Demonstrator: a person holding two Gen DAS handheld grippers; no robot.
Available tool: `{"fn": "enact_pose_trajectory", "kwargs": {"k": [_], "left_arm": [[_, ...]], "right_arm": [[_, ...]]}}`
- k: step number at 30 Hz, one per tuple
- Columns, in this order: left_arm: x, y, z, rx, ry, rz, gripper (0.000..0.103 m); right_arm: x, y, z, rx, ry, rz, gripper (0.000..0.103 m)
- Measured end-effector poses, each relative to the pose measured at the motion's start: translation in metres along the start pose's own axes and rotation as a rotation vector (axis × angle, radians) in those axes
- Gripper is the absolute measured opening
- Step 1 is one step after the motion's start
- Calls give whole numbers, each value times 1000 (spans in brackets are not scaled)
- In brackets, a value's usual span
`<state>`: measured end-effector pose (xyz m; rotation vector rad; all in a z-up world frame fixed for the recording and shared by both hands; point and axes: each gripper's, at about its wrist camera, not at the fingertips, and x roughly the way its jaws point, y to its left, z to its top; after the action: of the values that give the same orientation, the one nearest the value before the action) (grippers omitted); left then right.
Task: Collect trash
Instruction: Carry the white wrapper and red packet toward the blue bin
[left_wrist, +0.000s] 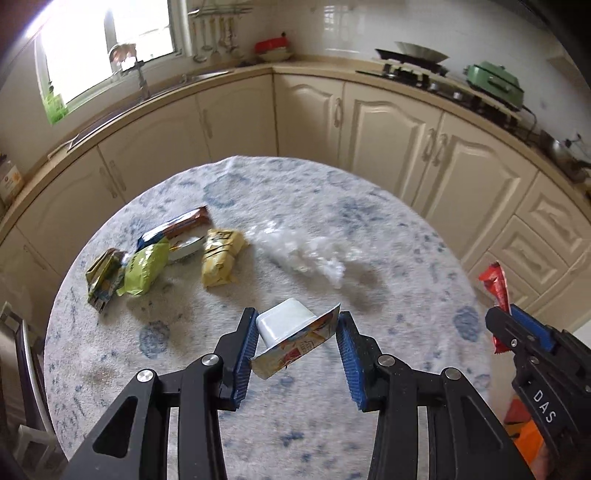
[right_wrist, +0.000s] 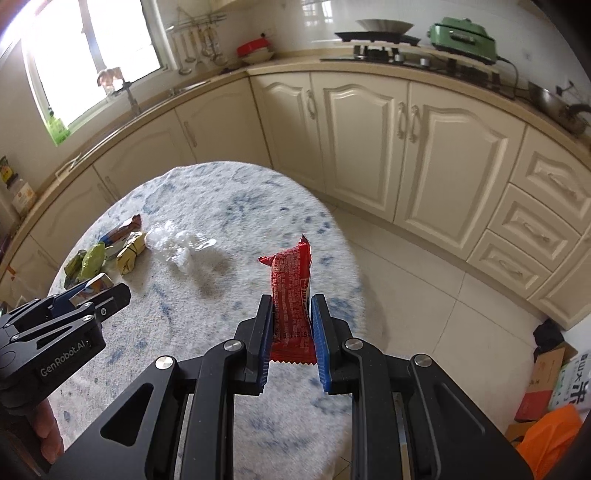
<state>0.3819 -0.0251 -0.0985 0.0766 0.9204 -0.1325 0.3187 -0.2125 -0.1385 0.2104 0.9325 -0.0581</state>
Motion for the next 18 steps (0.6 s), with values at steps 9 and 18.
{"fn": "enact_pose_trajectory", "kwargs": {"k": [9,18], "left_arm": [[-25,-83,-14,151,-6,-126,39],[-27,-181,-37,326,38,-251,39]], "right_arm": [[-50,-77,-29,142,-42,-133,20],[-104,-164,-78,322,-56,-293,20]]}}
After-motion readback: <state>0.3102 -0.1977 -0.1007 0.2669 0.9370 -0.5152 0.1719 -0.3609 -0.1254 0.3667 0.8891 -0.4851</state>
